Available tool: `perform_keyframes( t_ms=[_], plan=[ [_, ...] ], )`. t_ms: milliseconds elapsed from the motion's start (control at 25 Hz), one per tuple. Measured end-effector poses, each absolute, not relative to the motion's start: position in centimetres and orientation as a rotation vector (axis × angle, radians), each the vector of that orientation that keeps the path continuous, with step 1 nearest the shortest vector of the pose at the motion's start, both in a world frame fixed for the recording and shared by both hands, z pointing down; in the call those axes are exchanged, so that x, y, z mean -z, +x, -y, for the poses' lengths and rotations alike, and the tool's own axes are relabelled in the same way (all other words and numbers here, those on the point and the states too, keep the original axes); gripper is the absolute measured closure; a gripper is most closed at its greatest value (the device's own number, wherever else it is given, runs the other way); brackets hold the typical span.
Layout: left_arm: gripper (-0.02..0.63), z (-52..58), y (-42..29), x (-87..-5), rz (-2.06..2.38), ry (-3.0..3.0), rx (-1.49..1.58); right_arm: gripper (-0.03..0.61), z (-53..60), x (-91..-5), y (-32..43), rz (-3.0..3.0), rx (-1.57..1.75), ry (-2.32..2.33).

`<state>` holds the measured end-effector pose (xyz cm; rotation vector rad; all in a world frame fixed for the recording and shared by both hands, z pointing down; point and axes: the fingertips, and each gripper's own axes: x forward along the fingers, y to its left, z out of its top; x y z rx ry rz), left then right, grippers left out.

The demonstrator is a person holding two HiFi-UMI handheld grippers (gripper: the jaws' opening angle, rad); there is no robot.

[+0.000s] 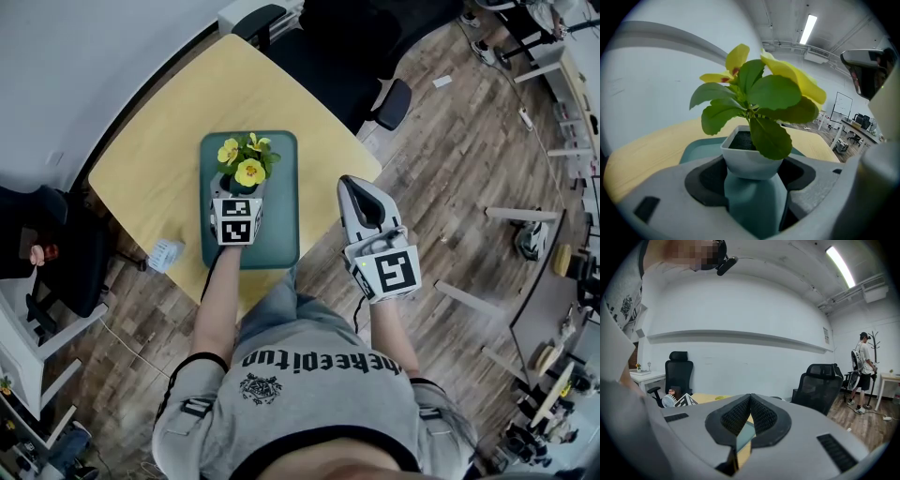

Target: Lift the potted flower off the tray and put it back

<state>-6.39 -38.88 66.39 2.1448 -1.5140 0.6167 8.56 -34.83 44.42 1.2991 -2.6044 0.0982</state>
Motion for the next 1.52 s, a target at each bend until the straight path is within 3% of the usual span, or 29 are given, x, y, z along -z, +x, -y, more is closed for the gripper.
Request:
perform_keyframes(
  t_ms=[920, 1240, 1520],
  plan=[
    [0.277, 34.5, -7.2, -64.3, 1.465, 2.198, -0.587, 0.575, 31.6, -42.6, 5.9, 2.659, -0.047, 1.248],
    [0.572, 31.5, -8.1, -60.0, 1.576, 2.215, -0.497, 0.575, 29.5, -40.6, 4.8, 2.71, -0.001, 1.226],
    [0.609, 29.2, -8.3, -55.6, 1.635, 2.259, -0.43, 0.575, 27.5, -38.8, 5.0, 2.739, 0.037, 1.247]
  ],
)
